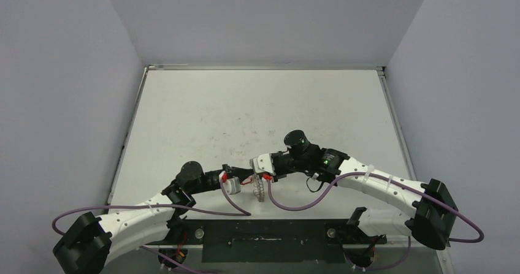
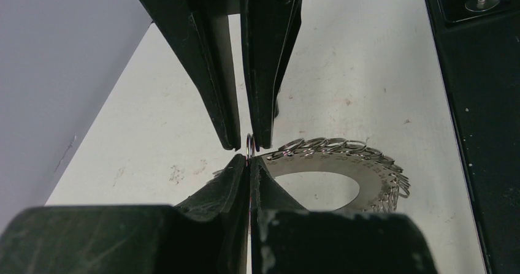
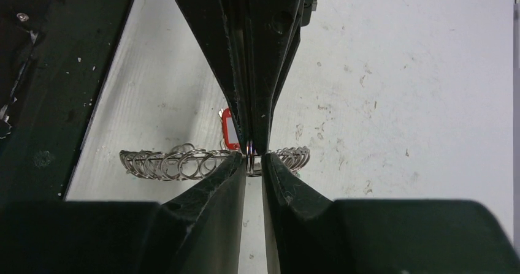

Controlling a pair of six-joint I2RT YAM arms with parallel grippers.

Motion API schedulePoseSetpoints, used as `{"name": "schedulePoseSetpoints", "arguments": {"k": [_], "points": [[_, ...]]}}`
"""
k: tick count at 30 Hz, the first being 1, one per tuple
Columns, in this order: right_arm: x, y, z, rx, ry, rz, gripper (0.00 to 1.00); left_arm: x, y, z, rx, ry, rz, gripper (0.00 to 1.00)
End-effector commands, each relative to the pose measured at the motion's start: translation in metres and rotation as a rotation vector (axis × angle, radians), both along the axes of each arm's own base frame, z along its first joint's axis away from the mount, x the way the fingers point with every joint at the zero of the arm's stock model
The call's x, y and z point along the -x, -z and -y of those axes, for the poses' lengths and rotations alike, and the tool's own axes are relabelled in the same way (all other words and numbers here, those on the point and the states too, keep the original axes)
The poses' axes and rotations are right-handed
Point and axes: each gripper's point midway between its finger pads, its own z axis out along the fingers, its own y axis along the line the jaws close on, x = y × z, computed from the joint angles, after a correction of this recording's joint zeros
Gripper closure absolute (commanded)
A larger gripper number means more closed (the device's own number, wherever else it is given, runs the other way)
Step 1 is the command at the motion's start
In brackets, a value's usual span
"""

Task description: Put the keys on the keyring

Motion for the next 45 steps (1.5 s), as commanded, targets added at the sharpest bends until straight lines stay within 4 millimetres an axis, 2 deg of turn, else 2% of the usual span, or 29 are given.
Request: {"name": "schedulePoseSetpoints", "arguments": {"k": [1,5,8,10,14,15,18,20,24,28,34,41,45], "points": [[-0.009,-0.021,-0.011,-0.04,0.011,0.057,0.82,0.001,-0.033,0.005,0.066,0.022,0.065,1.0],[-0.009,-0.022,-0.015,-0.049,0.008,0.055,0.82,0.002,-0.033,0.005,0.063,0.026,0.059,1.0],[-0.008,-0.022,-0.017,-0.048,0.001,0.049,0.91,0.002,-0.035,0.005,0.066,0.025,0.058,1.0],[-0.008,-0.021,-0.018,-0.048,-0.005,0.044,1.0,0.001,-0.035,0.005,0.068,0.021,0.057,1.0],[-0.009,-0.023,-0.02,-0.078,0.022,0.018,1.0,0.002,-0.036,0.004,0.075,0.014,0.056,1.0],[-0.01,-0.025,-0.021,-0.102,0.035,0.013,1.0,0.001,-0.038,0.003,0.085,0.006,0.056,0.95],[-0.013,-0.034,-0.023,-0.203,0.073,-0.011,1.0,0.0,-0.042,-0.004,0.129,-0.032,0.058,0.72],[-0.015,-0.041,-0.022,-0.271,0.089,-0.035,1.0,0.0,-0.041,-0.01,0.152,-0.063,0.05,0.67],[-0.013,-0.054,-0.022,-0.386,0.09,-0.08,1.0,0.002,-0.039,-0.018,0.17,-0.085,0.032,0.67],[-0.01,-0.069,-0.024,-0.487,0.08,-0.118,1.0,0.006,-0.036,-0.02,0.181,-0.085,0.016,0.73],[-0.006,-0.086,-0.027,-0.587,0.068,-0.166,1.0,0.006,-0.036,-0.021,0.207,-0.091,0.004,0.72],[-0.002,-0.09,-0.028,-0.614,0.052,-0.186,1.0,-0.001,-0.043,-0.025,0.25,-0.133,0.015,0.72],[-0.001,-0.087,-0.028,-0.593,0.043,-0.185,1.0,-0.005,-0.047,-0.031,0.281,-0.174,0.026,0.64]]}}
